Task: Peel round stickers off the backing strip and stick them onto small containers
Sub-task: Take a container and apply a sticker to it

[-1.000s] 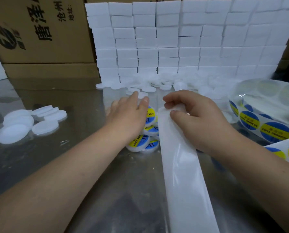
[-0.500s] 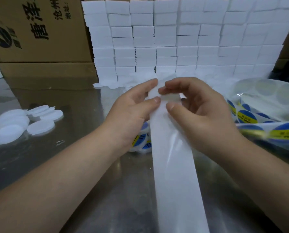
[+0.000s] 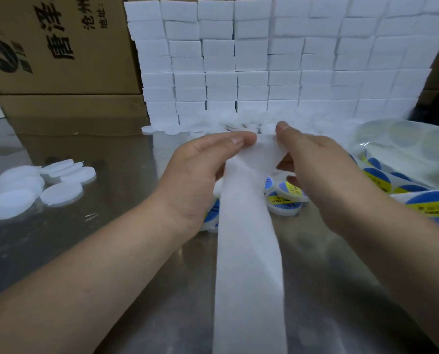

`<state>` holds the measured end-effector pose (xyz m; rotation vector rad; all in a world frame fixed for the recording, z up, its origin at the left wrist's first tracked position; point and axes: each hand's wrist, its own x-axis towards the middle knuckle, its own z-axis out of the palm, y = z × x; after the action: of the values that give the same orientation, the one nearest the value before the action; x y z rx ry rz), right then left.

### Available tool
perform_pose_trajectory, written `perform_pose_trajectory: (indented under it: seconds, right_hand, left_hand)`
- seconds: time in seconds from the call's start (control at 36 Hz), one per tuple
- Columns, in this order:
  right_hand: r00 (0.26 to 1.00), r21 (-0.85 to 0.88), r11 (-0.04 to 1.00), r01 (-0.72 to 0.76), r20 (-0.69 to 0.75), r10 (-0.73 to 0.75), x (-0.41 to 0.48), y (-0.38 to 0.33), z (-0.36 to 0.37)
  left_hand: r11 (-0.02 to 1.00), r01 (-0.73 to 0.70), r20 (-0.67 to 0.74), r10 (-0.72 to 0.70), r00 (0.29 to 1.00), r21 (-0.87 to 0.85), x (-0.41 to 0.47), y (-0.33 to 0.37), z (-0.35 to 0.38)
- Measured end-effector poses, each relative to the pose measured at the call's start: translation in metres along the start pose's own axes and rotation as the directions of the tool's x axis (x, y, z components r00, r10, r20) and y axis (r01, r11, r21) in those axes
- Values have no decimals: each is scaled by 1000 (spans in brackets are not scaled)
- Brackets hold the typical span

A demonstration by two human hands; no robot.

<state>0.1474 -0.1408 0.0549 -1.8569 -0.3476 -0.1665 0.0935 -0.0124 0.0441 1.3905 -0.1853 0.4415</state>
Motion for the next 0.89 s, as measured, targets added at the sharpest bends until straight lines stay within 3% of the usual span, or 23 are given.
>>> perform_pose_trajectory:
  seconds: [0.11,0.22,0.39,0.53,0.64,0.72,0.89]
  right_hand:
    - [992,195,972,-127,44,121,0,-1,-2]
    - [982,316,942,-108,-114,151,2,-1,-7]
    - [974,367,930,-14,-206,96,2,0,-11]
    - [964,304,951,47,-265,37,2,1,-10]
    - [959,252,968,-8,-274,79,4,2,-12]
    - [959,289,957,-19,-266,100,4,3,-10]
    - [958,187,974,128,-279,-72,4,10,-8]
  left_hand:
    - [997,79,16,-79,997,4,-3,-2,4]
    - [970,155,50,-167,985,186,-6,-7,8]
    - [948,196,142,-236,961,251,-11,-6,11]
    - [922,191,232,-277,932,336,-15,-5,13]
    - [880,72,199,-186,962,470,-15,-6,13]
    - [858,-48,119,-15,993,511,-12,-2,11]
    - [858,-46,-91,107,990,511,20,7,7]
